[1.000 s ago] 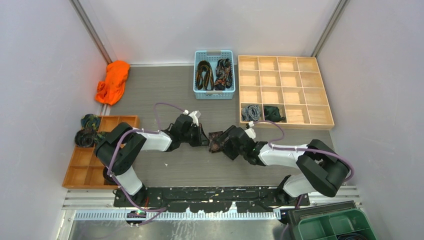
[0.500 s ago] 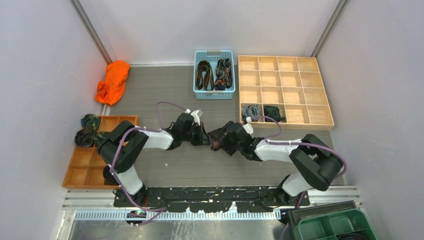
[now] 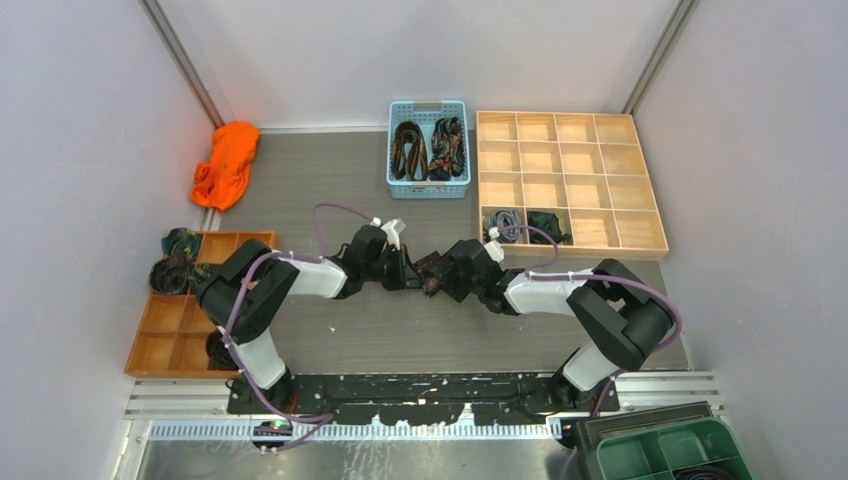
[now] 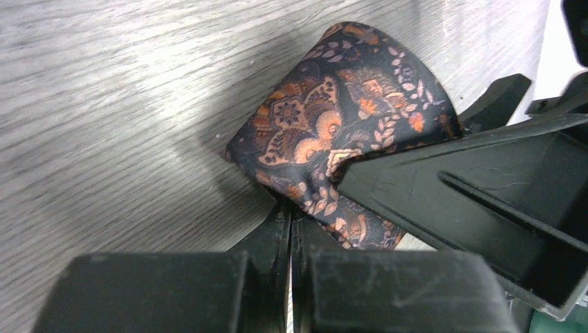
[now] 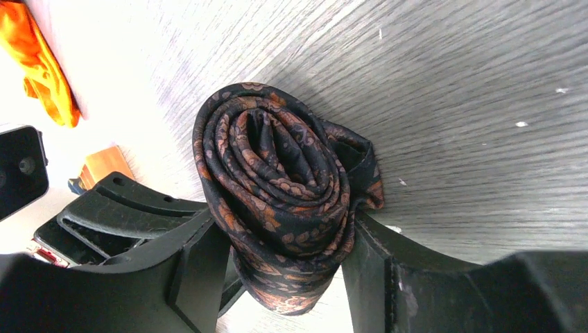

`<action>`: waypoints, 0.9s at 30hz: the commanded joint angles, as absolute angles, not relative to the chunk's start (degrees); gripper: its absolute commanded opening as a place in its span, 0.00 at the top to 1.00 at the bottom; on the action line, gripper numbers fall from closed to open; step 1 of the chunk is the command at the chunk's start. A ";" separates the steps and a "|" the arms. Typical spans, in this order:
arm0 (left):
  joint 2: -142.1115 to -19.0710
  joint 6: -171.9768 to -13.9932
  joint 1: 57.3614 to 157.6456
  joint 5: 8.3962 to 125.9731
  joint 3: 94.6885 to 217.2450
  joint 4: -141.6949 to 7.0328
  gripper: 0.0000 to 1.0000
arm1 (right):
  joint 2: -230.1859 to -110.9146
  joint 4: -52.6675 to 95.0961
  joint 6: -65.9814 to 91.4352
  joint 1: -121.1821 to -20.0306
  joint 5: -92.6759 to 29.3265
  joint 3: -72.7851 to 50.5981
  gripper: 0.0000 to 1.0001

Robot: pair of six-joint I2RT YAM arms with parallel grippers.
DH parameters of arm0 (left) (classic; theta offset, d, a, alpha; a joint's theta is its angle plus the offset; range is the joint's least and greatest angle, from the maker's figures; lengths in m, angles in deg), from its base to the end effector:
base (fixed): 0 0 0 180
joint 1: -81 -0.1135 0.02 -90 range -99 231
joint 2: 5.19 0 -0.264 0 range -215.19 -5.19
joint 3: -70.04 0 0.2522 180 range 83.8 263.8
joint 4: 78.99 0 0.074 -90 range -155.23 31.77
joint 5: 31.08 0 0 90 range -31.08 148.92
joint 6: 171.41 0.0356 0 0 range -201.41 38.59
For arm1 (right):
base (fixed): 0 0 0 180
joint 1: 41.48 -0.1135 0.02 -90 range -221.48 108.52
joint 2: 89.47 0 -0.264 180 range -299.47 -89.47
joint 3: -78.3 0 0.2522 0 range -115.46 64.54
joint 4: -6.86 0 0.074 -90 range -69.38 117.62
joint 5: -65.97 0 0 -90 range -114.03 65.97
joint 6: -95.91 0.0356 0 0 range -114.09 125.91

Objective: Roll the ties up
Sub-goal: Pick up the tie at the center of the board.

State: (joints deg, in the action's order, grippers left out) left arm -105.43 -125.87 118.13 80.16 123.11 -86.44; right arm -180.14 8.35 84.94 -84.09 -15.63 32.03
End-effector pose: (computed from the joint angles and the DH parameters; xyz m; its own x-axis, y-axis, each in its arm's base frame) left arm 0.2480 -0.2039 0.1198 -0.9133 -0.1274 -0.3868 0.2033 0.6805 -0.7040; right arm 0.2091 0.1853 0.1226 -0.6846 0.6899 -0.2354 0.4056 0.6289 0.6634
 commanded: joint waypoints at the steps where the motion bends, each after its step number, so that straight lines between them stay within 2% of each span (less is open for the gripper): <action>1: -102.42 -122.40 118.02 70.98 121.30 -68.95 1.00 | -188.92 34.35 76.88 -83.22 -9.37 38.25 0.36; 6: -89.72 -122.11 118.07 60.99 129.89 -43.81 1.00 | -188.36 34.51 76.44 -83.22 -9.45 38.52 0.35; 9: -86.64 -123.41 117.26 55.51 134.82 -37.61 1.00 | -188.35 34.42 75.99 -83.28 -9.25 38.55 0.34; 13: -92.49 -125.01 114.41 57.84 138.68 -41.84 1.00 | -188.35 34.07 75.57 -83.29 -9.11 38.70 0.34; 19: -105.70 -128.91 113.14 68.49 142.10 -55.17 1.00 | -189.01 33.14 75.21 -83.23 -9.05 38.77 0.36; 27: -111.66 -130.94 113.08 72.39 144.68 -62.48 1.00 | -189.23 32.27 74.73 -83.24 -9.30 38.88 0.36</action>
State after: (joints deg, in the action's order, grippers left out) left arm -109.93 -129.79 112.86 69.47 142.76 -57.50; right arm -180.51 6.93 81.13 -84.11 -15.76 31.94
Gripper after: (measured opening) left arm 0.004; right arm 0.630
